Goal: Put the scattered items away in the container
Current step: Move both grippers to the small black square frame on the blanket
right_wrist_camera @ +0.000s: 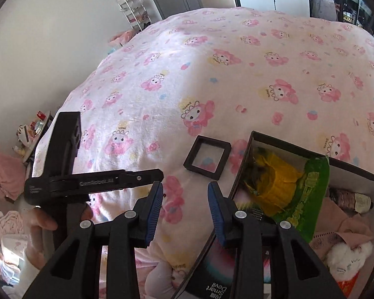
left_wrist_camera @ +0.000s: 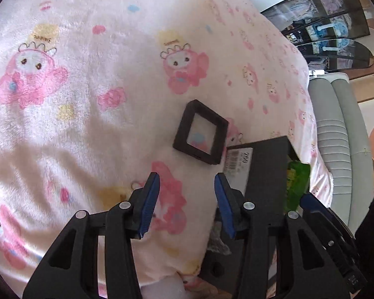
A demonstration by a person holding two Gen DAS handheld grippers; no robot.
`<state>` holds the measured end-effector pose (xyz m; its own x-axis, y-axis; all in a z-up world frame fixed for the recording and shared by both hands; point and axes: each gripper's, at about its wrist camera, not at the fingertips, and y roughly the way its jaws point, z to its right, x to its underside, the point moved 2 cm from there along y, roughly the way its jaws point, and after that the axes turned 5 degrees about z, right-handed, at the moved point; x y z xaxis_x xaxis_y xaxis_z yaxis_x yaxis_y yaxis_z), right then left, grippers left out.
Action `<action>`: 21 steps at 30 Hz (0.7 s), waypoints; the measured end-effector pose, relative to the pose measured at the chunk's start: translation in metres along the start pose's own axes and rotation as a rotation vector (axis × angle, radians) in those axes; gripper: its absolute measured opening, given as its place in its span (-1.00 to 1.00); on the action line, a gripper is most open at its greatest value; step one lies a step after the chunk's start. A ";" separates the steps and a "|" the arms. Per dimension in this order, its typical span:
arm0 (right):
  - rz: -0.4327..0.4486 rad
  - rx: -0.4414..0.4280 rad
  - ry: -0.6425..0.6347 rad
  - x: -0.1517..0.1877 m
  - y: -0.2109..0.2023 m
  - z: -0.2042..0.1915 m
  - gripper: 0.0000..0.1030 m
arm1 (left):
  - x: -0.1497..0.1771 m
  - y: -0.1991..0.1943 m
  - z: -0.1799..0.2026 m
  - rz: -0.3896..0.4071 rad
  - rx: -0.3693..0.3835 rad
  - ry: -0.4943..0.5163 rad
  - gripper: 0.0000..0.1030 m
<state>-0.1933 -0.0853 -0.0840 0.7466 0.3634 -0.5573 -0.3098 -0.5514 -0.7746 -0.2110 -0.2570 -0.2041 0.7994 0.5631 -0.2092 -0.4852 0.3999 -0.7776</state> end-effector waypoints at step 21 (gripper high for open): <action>-0.011 -0.114 0.020 0.006 0.001 -0.005 -0.36 | 0.058 -0.035 -0.025 0.065 -0.117 -0.044 -0.82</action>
<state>-0.1866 -0.0874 -0.0864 0.7618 0.3552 -0.5418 -0.2332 -0.6299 -0.7408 -0.1385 -0.2569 -0.2038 0.7500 0.6175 -0.2369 -0.4887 0.2760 -0.8277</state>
